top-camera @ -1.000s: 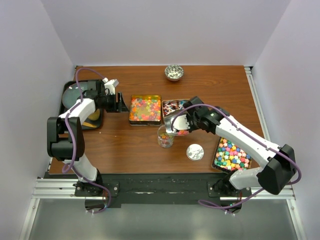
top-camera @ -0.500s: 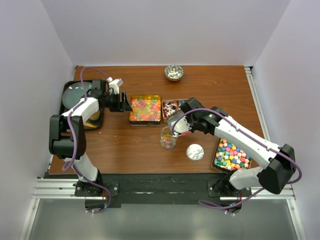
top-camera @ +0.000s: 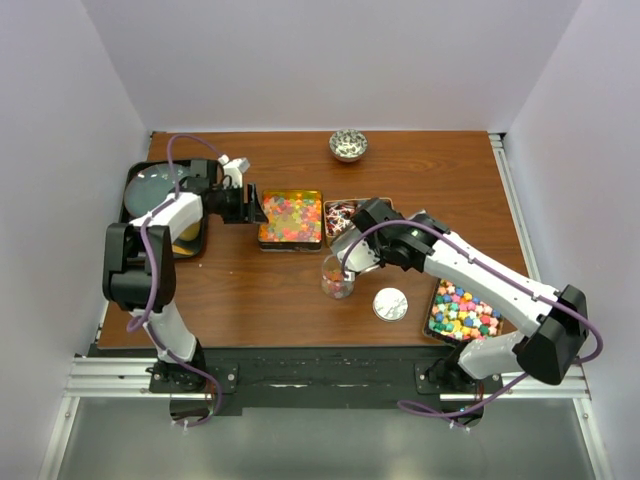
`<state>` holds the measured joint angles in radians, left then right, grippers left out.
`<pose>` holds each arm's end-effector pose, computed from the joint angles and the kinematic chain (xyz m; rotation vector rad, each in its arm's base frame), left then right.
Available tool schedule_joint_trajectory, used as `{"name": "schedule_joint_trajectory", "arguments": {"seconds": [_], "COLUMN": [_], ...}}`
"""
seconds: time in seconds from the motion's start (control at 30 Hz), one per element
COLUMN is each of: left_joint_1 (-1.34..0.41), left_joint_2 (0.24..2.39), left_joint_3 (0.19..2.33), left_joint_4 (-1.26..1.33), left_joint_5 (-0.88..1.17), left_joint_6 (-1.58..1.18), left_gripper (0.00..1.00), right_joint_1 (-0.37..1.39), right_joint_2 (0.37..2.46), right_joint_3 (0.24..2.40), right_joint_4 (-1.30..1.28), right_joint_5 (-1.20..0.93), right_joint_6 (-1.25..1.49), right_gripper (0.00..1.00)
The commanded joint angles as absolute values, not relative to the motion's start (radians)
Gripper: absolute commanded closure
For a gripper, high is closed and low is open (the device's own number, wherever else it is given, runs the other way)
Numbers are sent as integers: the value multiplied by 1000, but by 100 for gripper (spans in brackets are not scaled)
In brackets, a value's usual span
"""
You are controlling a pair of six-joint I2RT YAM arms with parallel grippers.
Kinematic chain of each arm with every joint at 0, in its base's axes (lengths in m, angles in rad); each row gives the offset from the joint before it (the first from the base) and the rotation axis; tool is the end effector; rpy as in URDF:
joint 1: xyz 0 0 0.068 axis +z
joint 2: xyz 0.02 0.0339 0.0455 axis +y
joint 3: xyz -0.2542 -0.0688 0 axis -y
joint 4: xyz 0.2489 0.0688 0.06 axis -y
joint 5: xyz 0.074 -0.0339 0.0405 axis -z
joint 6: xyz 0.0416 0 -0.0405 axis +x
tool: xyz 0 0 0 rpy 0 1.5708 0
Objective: Pack the candies
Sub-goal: Place the fake candies in the packing bottle, then move the storage box to the center of the board.
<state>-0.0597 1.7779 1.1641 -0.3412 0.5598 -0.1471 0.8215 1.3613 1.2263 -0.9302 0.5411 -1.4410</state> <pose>0.3714 -0.0443 0.1788 0.1180 2.4852 -0.7897 0.2030 0.1867 0.2922 -2.3431 1.3139 -0.9188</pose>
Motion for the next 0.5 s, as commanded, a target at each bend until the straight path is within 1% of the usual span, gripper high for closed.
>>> {"name": "schedule_joint_trajectory", "arguments": {"seconds": [0.0, 0.17, 0.27, 0.3, 0.47], "left_joint_1": [-77, -101, -106, -104, -78], "left_joint_2": [1828, 1891, 1931, 1950, 2000], "left_joint_3": [1226, 1278, 1315, 1337, 1416], "left_joint_4": [-333, -357, -379, -385, -428], "left_joint_5": [540, 500, 448, 433, 364], "left_joint_6": [-169, -167, -176, -181, -189], "left_gripper": [35, 36, 41, 44, 52], "right_joint_1": [827, 824, 824, 824, 784], "right_joint_2": [1356, 1388, 1422, 1428, 1422], "right_joint_3": [1310, 1442, 1529, 1555, 1562], "right_joint_4": [-943, -951, -971, -977, -973], "right_joint_5": [594, 546, 543, 552, 555], "right_joint_6": [-1451, -1295, -1157, -1131, -1052], "right_gripper": [100, 100, 100, 100, 100]}}
